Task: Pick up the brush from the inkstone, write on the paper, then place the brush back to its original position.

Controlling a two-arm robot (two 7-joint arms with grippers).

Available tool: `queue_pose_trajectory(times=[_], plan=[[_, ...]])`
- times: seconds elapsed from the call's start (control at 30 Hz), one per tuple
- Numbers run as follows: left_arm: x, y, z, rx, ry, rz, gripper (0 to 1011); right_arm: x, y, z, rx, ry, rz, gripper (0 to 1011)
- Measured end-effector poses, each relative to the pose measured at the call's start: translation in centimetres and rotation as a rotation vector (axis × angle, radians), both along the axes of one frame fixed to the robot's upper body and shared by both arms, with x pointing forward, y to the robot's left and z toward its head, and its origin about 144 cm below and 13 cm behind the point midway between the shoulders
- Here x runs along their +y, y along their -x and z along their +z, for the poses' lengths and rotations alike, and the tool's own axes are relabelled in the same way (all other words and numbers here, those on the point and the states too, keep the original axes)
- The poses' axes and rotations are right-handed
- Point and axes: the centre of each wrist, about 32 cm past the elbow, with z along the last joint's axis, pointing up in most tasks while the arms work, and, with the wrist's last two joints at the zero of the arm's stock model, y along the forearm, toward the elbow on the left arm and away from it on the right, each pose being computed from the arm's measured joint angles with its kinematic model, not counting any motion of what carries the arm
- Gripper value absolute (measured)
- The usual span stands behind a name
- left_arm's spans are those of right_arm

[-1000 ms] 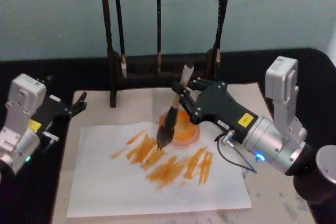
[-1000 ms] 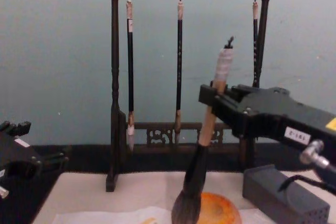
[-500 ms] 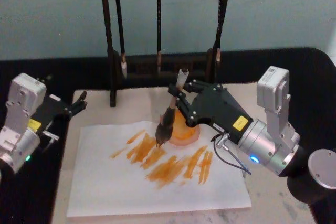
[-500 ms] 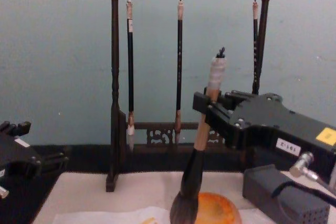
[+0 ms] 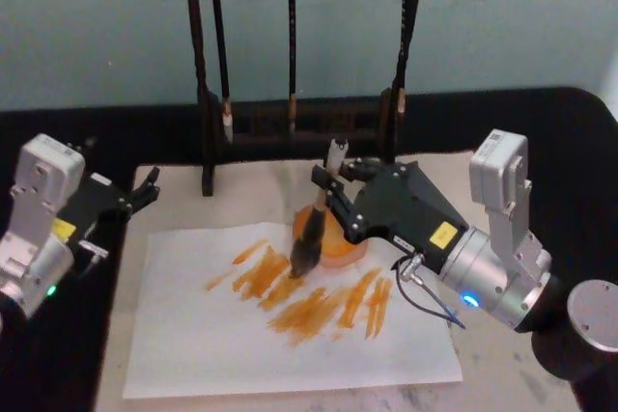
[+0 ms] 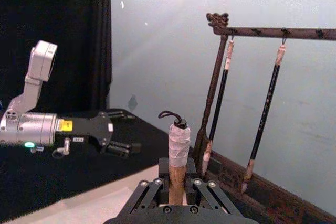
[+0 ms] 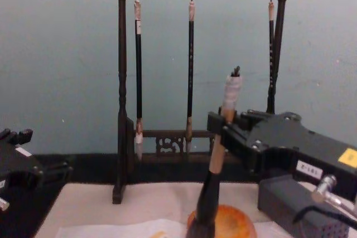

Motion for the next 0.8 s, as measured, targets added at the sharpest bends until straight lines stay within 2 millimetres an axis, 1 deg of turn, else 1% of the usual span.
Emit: queue_pose_trajectory(times=[0.8], plan=[[0.0, 0.0, 0.0, 0.000, 0.000, 0.000, 1001, -2.0, 1.0, 0.2, 0.006, 0.031, -0.061, 173]])
